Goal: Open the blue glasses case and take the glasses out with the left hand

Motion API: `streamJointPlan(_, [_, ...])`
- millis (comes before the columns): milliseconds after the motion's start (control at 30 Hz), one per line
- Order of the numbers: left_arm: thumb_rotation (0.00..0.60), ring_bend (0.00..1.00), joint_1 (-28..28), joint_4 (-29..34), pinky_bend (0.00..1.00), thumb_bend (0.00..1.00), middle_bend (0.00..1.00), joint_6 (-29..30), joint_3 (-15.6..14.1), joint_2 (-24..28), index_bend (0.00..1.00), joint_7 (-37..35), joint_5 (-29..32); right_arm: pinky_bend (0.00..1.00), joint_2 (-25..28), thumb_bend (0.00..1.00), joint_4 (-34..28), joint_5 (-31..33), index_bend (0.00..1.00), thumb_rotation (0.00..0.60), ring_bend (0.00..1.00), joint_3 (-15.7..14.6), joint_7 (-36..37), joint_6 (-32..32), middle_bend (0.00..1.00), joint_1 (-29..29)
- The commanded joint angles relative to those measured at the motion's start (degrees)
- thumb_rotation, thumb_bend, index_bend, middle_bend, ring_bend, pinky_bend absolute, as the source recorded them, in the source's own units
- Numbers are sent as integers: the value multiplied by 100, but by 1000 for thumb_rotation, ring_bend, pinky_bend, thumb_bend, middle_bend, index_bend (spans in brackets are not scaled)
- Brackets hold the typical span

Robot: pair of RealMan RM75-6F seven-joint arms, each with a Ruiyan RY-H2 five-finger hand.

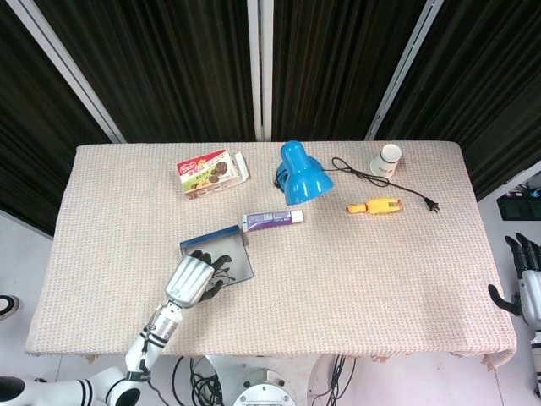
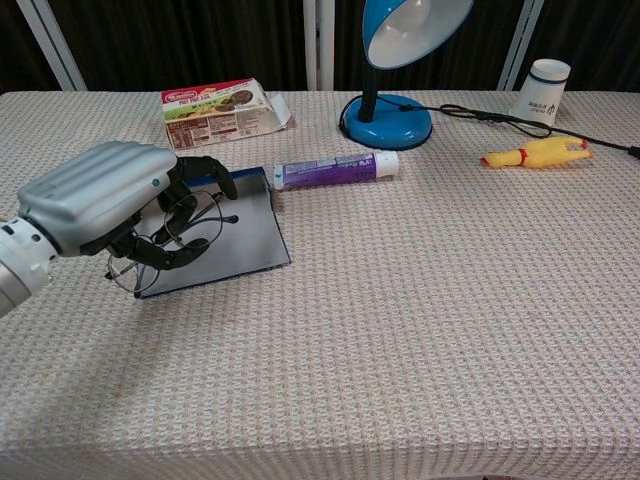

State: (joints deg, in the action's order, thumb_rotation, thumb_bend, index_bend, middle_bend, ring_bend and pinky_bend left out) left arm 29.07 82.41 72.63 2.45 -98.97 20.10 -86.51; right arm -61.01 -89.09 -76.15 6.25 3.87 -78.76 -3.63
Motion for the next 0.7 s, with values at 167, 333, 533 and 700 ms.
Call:
streamJointPlan(167, [600,508,-134,641,484,350,776,136,36,596,321,513,44,0,21,253,-37,-3,0,600,0,9,-23,-15,7,-2])
streamJointPlan(333, [600,509,-333,1112,484,350,777,284,-42,1078,321,779,111,0,33,249,-84,-19,0,600,0,11,-63,-27,7,-10])
streamJointPlan(533, [600,509,-515,1348,484,350,777,327,-191,1492,322,963,161,0,37,252,-146,-40,0,600,0,3,-146,-35,6,-22])
streamJointPlan(700, [600,509,-596,1238,484,350,776,109,-283,1636,321,932,407,0,43,251,-215,-57,0,600,0,-4,-222,-44,7,-32])
